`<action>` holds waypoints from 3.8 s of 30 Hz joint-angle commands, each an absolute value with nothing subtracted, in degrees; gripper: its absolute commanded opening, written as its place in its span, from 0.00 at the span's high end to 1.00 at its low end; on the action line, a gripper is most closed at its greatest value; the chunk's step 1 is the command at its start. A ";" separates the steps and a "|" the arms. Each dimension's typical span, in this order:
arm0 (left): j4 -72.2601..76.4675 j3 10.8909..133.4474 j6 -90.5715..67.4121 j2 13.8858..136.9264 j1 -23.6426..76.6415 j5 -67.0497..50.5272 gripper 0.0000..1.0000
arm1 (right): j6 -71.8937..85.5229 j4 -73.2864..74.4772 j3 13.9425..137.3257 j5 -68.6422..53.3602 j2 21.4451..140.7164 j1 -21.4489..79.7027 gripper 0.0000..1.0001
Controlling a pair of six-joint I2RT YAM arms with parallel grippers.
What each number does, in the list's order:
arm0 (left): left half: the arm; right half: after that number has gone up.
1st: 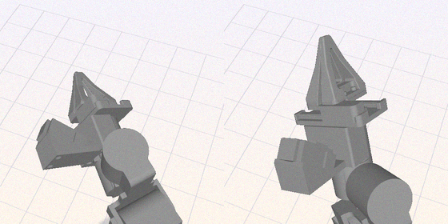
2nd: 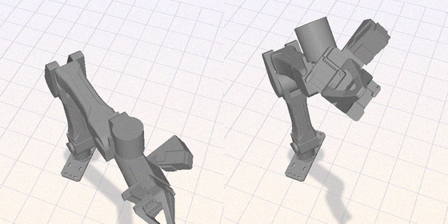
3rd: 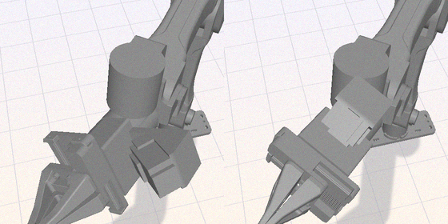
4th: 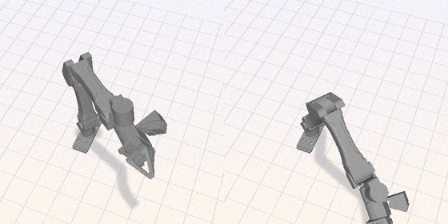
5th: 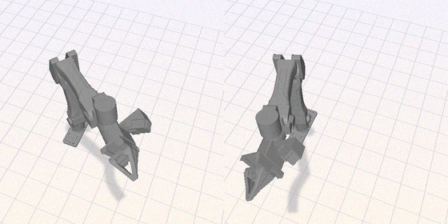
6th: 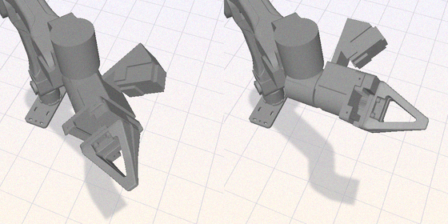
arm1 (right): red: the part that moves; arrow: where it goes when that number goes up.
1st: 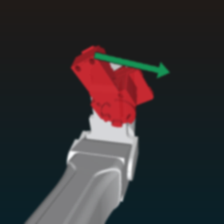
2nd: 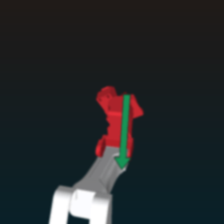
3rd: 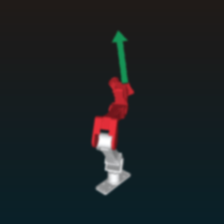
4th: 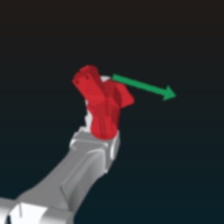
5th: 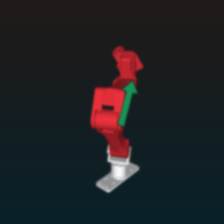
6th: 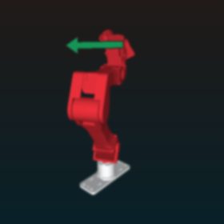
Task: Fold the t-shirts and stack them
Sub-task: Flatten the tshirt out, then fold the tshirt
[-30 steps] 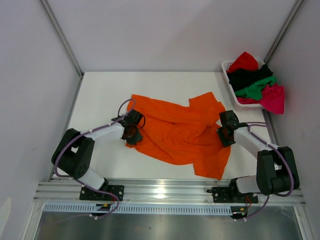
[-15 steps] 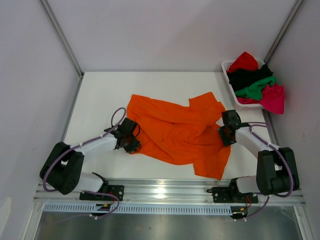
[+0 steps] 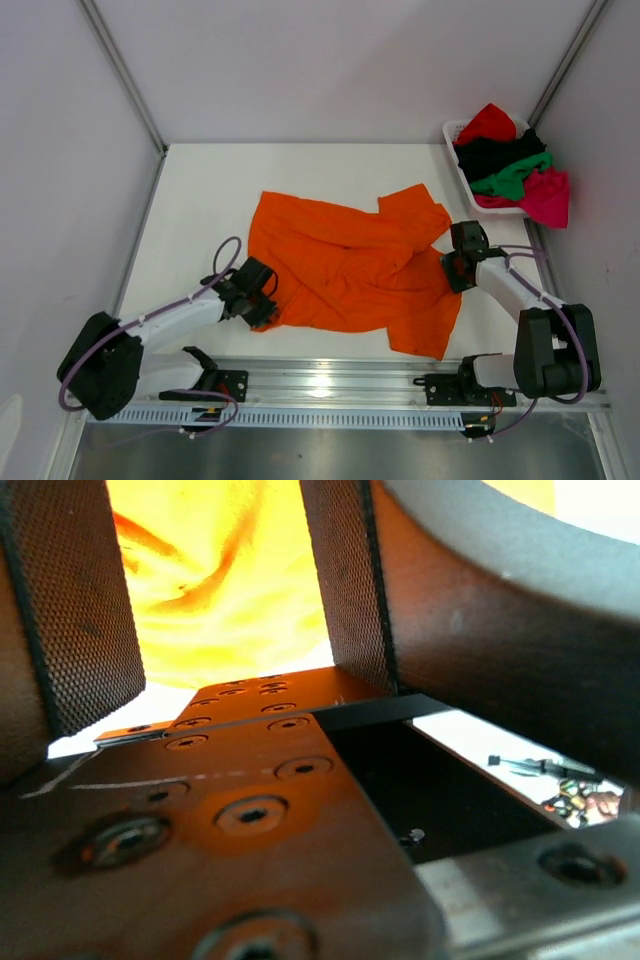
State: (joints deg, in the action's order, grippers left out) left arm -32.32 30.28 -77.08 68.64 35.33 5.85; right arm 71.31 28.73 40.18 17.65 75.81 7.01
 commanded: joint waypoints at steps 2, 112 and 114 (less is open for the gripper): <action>-45.53 25.58 -77.79 61.90 36.56 8.97 0.70 | 70.58 27.34 39.38 16.79 73.92 6.24 0.45; -41.40 78.14 -45.97 114.35 19.08 -5.80 0.64 | 50.45 9.14 40.34 26.89 52.56 18.72 0.39; -41.31 77.52 -45.97 114.00 18.55 -6.15 0.64 | 50.45 9.23 40.52 26.81 52.38 18.63 0.39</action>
